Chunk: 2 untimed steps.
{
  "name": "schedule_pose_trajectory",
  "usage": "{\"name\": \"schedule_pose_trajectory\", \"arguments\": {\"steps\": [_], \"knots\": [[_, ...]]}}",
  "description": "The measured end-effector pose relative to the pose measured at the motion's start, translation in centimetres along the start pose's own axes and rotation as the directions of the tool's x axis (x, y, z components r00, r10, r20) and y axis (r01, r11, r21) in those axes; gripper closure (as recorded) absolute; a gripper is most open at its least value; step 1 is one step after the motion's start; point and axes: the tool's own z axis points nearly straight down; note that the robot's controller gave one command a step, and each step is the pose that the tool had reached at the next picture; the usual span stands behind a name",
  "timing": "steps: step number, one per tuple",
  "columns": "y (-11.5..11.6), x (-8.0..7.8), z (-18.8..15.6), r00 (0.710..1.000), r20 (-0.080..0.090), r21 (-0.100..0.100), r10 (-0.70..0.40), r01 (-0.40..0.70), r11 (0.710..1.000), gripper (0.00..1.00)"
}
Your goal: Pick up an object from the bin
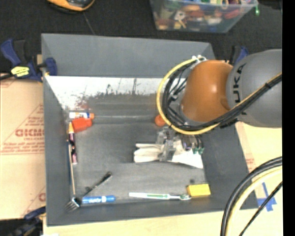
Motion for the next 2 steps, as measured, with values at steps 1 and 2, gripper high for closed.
{"name": "schedule_pose_trajectory", "arguments": {"steps": [1,2], "knots": [[0.0,-0.2,-2.4,1.0,0.005,0.0,0.0,0.0,1.0,1.0],[0.0,-0.2,-4.0,1.0,0.006,0.0,0.0,0.0,1.0,1.0]]}}
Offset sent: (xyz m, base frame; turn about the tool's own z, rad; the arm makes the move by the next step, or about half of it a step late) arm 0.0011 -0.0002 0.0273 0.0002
